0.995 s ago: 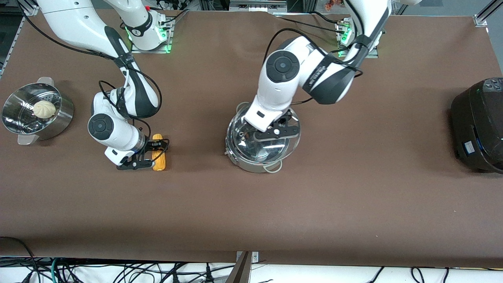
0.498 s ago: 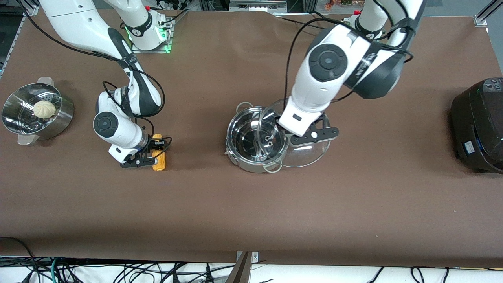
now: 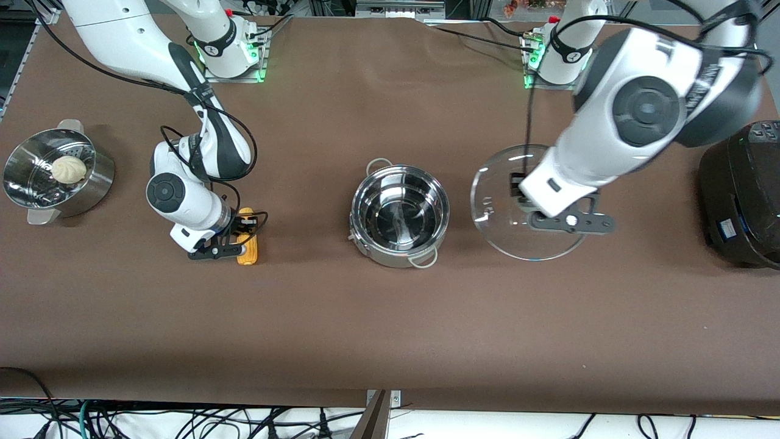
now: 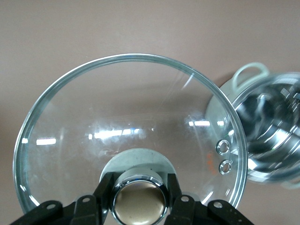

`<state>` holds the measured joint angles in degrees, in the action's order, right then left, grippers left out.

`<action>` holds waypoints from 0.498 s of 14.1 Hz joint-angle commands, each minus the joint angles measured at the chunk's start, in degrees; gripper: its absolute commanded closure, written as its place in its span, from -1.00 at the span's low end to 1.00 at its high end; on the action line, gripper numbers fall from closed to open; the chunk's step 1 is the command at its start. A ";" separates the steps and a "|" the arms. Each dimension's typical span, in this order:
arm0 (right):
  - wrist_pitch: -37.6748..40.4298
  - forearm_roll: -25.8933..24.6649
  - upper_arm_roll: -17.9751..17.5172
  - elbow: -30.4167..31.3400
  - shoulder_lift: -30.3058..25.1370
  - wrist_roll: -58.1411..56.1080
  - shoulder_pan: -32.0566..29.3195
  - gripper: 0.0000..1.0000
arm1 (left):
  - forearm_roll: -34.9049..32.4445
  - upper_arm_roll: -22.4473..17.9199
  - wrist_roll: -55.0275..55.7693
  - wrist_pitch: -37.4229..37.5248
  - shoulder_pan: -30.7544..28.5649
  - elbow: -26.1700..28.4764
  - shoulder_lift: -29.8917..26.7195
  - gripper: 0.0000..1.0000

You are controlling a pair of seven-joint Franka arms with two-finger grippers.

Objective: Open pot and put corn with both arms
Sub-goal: 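Lift the glass lid off the pot with the left gripper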

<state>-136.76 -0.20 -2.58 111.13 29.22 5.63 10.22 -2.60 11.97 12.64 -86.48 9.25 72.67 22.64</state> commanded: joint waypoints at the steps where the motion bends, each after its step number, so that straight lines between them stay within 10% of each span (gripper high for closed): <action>1: 0.17 0.55 -0.15 -1.16 -0.92 -0.09 0.24 0.51 | -0.39 0.95 -16.10 0.52 -7.46 5.02 -4.36 0.66; 7: 24.69 0.46 -0.15 -23.75 -0.39 -0.09 3.83 0.50 | -0.39 0.95 -32.48 -7.00 -18.72 13.88 -4.18 0.63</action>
<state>-116.97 -0.20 -2.79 93.04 28.23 5.63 12.52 -2.60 11.95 -15.74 -88.78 -6.89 80.17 20.91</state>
